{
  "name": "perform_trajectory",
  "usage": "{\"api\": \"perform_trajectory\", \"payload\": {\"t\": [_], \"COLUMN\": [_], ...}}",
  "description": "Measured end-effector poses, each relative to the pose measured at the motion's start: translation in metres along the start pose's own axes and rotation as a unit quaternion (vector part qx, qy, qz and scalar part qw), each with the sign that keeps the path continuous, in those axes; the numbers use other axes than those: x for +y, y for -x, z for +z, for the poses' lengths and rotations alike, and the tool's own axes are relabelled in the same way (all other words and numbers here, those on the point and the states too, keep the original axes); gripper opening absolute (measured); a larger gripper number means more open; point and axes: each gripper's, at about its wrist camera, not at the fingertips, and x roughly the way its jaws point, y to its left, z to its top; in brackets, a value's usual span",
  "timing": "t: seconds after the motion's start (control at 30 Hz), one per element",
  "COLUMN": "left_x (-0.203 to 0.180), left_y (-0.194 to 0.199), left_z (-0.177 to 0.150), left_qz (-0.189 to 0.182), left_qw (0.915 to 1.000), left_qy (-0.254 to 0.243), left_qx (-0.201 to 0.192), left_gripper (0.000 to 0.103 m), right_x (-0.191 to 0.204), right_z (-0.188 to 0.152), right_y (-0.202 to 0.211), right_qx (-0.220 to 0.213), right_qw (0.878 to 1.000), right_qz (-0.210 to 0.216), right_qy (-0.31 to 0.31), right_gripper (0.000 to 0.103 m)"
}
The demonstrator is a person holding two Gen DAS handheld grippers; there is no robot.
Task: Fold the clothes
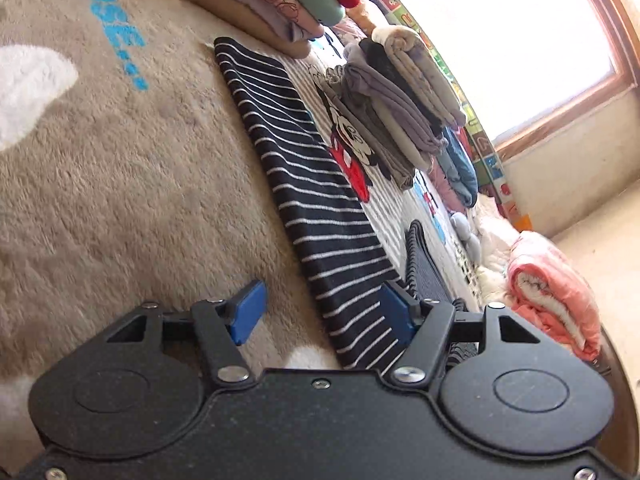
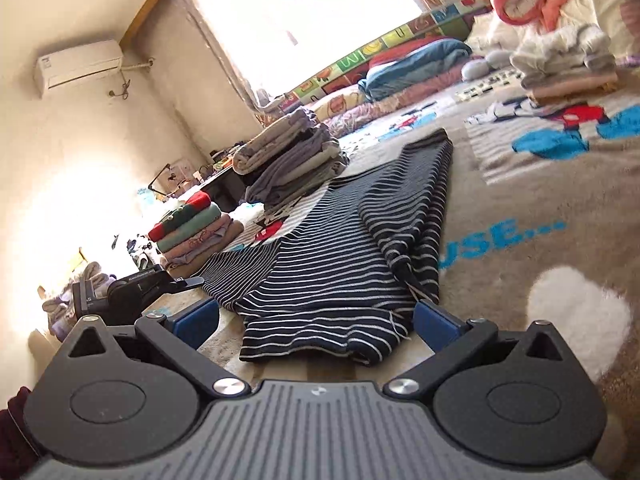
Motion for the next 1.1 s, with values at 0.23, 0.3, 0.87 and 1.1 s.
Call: {"api": "perform_trajectory", "payload": {"t": [0.23, 0.3, 0.87, 1.1], "left_x": [0.019, 0.024, 0.03, 0.017], "left_y": [-0.011, -0.015, -0.066, -0.075], "left_z": [0.036, 0.046, 0.099, 0.106], "left_qz": [-0.008, -0.01, 0.012, 0.012], "left_qw": [0.9991, 0.9985, 0.9965, 0.9975], "left_qy": [0.035, 0.045, 0.058, 0.033], "left_qx": [-0.022, -0.029, -0.059, -0.061], "left_gripper": [0.056, 0.054, 0.034, 0.012], "right_x": [0.026, 0.029, 0.03, 0.026], "right_z": [-0.01, -0.016, -0.036, -0.035], "right_y": [-0.035, -0.044, -0.062, -0.058], "right_qx": [0.041, 0.051, 0.093, 0.091], "right_qw": [0.991, 0.988, 0.982, 0.984], "right_qz": [-0.03, -0.031, -0.018, -0.01], "right_qy": [0.127, 0.145, 0.165, 0.155], "right_gripper": [0.103, 0.103, 0.103, 0.103]}}
